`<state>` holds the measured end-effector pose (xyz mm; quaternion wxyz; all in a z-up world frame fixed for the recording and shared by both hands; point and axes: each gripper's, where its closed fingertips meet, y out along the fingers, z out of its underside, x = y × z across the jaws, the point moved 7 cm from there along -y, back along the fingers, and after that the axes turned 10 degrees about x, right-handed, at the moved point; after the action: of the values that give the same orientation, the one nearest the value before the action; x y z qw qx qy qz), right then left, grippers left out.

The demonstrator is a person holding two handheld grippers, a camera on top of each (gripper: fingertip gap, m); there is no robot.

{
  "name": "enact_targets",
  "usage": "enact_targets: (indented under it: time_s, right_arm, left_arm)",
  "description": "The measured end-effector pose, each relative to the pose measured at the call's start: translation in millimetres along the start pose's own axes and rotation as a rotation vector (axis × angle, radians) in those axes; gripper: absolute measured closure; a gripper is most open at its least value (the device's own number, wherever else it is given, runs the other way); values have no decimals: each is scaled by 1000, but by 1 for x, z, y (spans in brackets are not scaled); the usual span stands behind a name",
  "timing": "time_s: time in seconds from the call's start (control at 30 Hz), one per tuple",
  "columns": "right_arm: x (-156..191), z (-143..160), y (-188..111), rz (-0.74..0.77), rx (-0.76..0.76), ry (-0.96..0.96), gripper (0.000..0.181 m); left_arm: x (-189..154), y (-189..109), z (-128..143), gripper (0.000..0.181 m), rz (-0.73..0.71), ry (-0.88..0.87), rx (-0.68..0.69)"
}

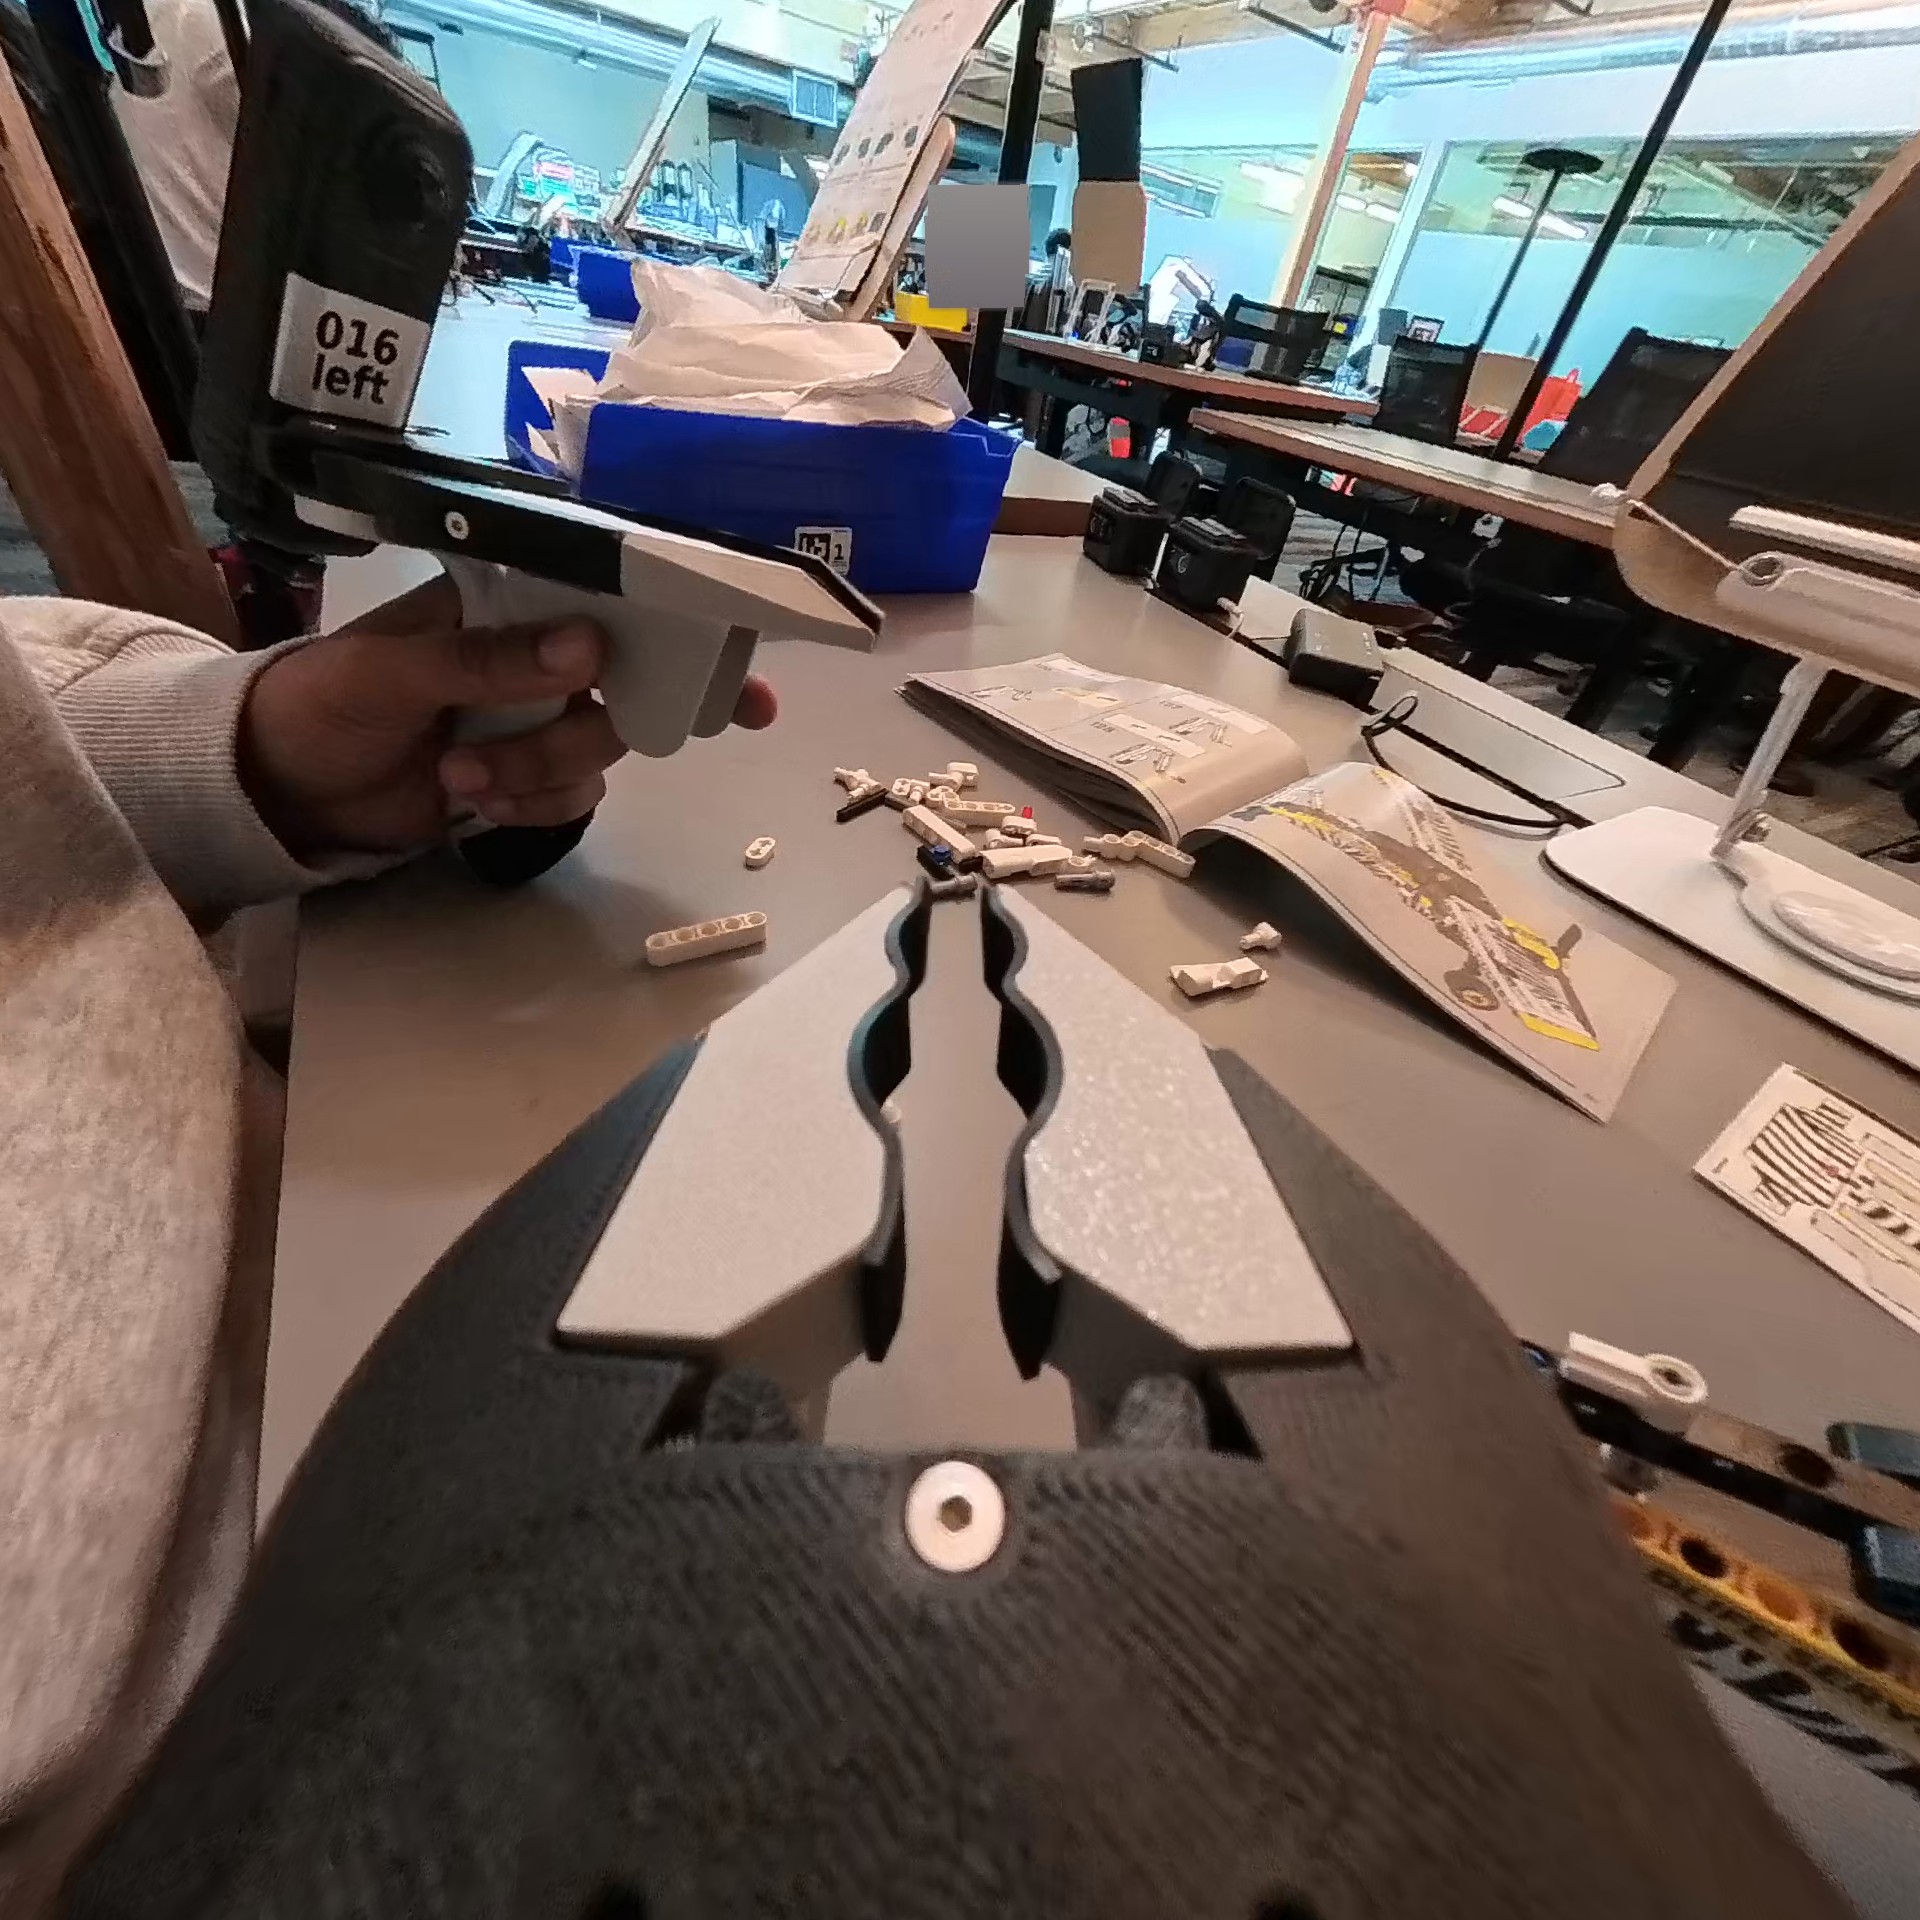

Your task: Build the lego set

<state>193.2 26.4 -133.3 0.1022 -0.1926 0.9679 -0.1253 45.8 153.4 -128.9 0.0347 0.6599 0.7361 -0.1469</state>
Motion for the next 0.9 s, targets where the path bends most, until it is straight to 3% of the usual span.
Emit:
enact_targets:
  time_s: [0.2, 0.3, 0.37, 0.57, 0.67, 0.8, 0.9]
  right_arm:
    - [16, 0, 8, -131, 67, 41, 164]
    - [17, 7, 20, -120, 277, 217, 131]
    - [20, 13, 25, -138, 409, 291, 120]
    - [24, 37, 31, -99, 634, 354, 137]
    - [29, 37, 32, -160, 634, 375, 157]
    - [28, 35, 29, -179, 606, 358, 161]
    - [25, 19, 22, -194, 454, 292, 161]
  left_arm:
    - [0, 1, 0, 181, 1, 2, 8]
    - [0, 2, 0, 181, 2, 1, 13]
    - [0, 2, 0, 181, 3, 1, 13]
    - [-1, 1, 0, 181, 7, 5, 6]
    - [-1, 1, 0, 181, 6, 12, 3]
    - [-2, 1, 0, 181, 10, 18, 4]
    - [-3, 0, 0, 181, 28, 21, -1]
